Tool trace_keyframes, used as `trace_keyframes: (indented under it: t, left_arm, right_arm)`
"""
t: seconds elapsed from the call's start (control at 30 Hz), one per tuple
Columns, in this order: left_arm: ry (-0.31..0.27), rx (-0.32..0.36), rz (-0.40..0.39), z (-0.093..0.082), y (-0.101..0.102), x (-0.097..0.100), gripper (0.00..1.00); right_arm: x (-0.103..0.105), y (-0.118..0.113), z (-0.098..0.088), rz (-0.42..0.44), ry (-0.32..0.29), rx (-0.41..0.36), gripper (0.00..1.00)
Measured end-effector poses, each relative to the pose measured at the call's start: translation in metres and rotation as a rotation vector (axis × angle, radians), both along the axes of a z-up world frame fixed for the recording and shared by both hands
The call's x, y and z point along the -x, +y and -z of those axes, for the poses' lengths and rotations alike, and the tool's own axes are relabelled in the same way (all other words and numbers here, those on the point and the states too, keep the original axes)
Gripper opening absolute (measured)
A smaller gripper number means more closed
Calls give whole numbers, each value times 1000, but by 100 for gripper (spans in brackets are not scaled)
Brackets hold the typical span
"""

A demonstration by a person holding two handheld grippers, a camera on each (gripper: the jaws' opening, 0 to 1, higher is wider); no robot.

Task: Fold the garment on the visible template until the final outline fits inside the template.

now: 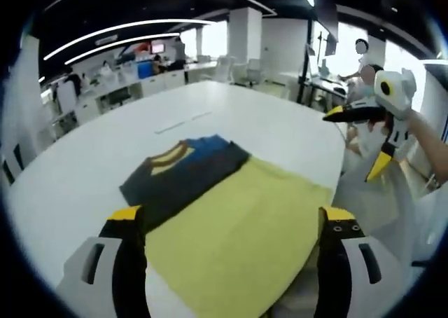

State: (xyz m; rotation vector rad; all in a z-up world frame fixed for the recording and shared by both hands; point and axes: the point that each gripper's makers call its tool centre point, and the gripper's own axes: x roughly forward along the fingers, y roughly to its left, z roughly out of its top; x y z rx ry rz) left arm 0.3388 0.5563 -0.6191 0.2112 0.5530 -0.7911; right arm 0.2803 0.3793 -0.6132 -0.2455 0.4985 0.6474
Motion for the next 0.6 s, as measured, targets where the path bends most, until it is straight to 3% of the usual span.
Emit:
trace_keyframes:
  t: [0.6]
  left_arm:
    - [1,-7,-17,3,20,9,100]
  right_arm:
    - [0,-6,4,13,9,12,100]
